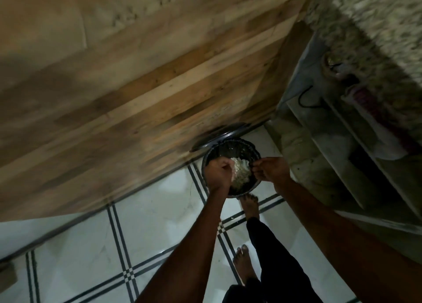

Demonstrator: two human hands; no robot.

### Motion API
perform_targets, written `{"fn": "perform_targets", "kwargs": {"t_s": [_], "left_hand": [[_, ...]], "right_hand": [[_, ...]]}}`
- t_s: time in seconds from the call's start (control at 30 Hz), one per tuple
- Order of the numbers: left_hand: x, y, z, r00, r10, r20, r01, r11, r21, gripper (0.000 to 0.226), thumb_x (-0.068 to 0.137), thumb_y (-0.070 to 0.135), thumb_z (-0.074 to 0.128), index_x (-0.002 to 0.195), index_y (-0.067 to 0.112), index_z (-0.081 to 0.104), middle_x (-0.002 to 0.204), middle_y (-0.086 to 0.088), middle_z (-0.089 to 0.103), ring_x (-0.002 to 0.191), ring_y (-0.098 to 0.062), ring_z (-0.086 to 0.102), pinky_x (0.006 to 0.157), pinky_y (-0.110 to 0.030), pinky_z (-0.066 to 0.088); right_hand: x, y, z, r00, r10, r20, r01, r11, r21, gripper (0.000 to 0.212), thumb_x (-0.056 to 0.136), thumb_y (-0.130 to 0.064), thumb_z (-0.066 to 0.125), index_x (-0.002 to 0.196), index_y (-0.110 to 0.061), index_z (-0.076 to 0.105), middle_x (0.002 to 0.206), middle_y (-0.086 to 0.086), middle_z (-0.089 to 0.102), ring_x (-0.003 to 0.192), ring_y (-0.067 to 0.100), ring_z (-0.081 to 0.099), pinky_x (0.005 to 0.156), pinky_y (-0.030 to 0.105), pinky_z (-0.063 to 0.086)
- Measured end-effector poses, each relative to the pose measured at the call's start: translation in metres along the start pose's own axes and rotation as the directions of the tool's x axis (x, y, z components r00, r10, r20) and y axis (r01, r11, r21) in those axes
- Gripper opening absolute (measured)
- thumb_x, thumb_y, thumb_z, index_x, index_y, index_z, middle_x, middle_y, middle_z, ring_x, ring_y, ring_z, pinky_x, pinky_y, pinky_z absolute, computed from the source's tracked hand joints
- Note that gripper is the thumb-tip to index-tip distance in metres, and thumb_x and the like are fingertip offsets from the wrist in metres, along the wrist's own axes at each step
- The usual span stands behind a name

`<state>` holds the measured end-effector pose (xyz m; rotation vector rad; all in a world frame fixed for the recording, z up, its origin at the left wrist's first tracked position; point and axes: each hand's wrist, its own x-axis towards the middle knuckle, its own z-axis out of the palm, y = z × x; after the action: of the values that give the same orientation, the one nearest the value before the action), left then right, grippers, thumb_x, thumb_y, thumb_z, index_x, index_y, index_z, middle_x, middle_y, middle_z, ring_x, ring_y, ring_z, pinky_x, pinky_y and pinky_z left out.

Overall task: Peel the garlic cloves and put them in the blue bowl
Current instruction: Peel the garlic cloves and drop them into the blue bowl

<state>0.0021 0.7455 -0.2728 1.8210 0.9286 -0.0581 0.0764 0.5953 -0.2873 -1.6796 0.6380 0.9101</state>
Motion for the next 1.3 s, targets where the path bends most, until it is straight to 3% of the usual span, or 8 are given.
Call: {"fn": "perform_targets", "kwargs": {"t_s": [0.13,0.37,0.7,0.93,1.03,1.1,1.17,1.3], "left_hand": [[-0.075,0.056,-0.023,0.994,0.009,0.109,0.008,0.988,-0.154,0.026,0.094,0.003,0.064,0.078,0.021,0.074,0.078,-0.009,0.076,0.066,-0.024,0.072,0.075,-0.048,0.063],[-0.228,0.158,0.007,0.912,0.127,0.389,-0.042,0.975,-0.220,0.014,0.098,0.012,0.064,0.097,0.008,0.077,0.082,-0.008,0.076,0.069,-0.012,0.071,0.064,-0.022,0.056],[-0.459,0.239,0.181,0.570,0.233,0.788,-0.150,0.972,-0.180,0.021,0.100,0.008,0.059,0.090,0.015,0.076,0.079,-0.004,0.075,0.066,-0.011,0.067,0.063,-0.021,0.054],[-0.593,0.226,0.327,0.413,0.252,0.875,-0.368,0.925,-0.093,0.019,0.099,0.010,0.061,0.092,0.014,0.078,0.084,-0.007,0.075,0.075,-0.018,0.068,0.076,-0.042,0.057],[-0.615,0.209,0.379,0.310,0.449,0.838,-0.745,0.662,-0.079,0.015,0.092,0.016,0.067,0.104,0.018,0.076,0.102,0.001,0.074,0.095,-0.011,0.068,0.090,-0.039,0.055],[-0.623,0.199,0.403,0.177,0.523,0.834,-0.932,0.361,-0.028,0.038,0.090,0.026,0.065,0.126,0.014,0.066,0.125,-0.006,0.063,0.116,-0.022,0.057,0.099,-0.040,0.047],[-0.629,0.190,0.416,0.139,0.477,0.868,-0.990,0.074,0.118,0.060,0.092,0.041,0.058,0.145,0.016,0.048,0.149,-0.010,0.043,0.137,-0.030,0.038,0.110,-0.046,0.035],[-0.632,0.182,0.419,0.149,0.428,0.891,-0.979,-0.063,0.194,0.068,0.097,0.049,0.050,0.155,0.020,0.031,0.162,-0.009,0.024,0.147,-0.029,0.022,0.116,-0.049,0.023]], "right_hand": [[-0.107,-0.019,-0.054,0.994,-0.106,-0.023,0.108,0.987,0.116,0.027,0.100,-0.001,0.051,0.077,-0.001,0.066,0.081,0.020,0.067,0.063,0.024,0.061,0.054,0.028,0.056],[-0.279,0.006,-0.187,0.938,-0.299,-0.176,0.329,0.928,0.177,0.022,0.101,-0.011,0.056,0.095,0.001,0.074,0.087,0.019,0.075,0.074,0.029,0.069,0.063,0.029,0.054],[-0.428,0.151,-0.411,0.771,-0.267,-0.577,0.473,0.848,0.240,0.022,0.099,-0.008,0.057,0.093,-0.002,0.077,0.082,0.016,0.076,0.070,0.021,0.068,0.056,0.019,0.051],[-0.456,0.274,-0.563,0.648,-0.097,-0.756,0.418,0.874,0.247,0.021,0.095,-0.019,0.061,0.082,-0.016,0.077,0.075,0.002,0.076,0.070,0.021,0.074,0.068,0.036,0.059],[-0.456,0.309,-0.609,0.504,-0.006,-0.864,0.307,0.936,0.172,0.012,0.090,-0.024,0.067,0.081,-0.022,0.075,0.069,-0.006,0.073,0.064,0.016,0.072,0.066,0.037,0.060],[-0.450,0.324,-0.633,0.411,0.001,-0.912,0.230,0.968,0.105,0.006,0.087,-0.024,0.071,0.092,-0.022,0.074,0.077,-0.004,0.073,0.073,0.020,0.071,0.071,0.032,0.056],[-0.439,0.330,-0.653,0.369,-0.053,-0.928,0.176,0.984,0.014,0.020,0.086,-0.023,0.074,0.105,-0.018,0.073,0.092,0.003,0.074,0.084,0.025,0.070,0.075,0.033,0.054],[-0.413,0.316,-0.683,0.364,-0.246,-0.898,0.090,0.969,-0.229,0.018,0.087,-0.023,0.073,0.101,-0.015,0.066,0.096,0.007,0.065,0.085,0.029,0.063,0.066,0.030,0.042]]}}
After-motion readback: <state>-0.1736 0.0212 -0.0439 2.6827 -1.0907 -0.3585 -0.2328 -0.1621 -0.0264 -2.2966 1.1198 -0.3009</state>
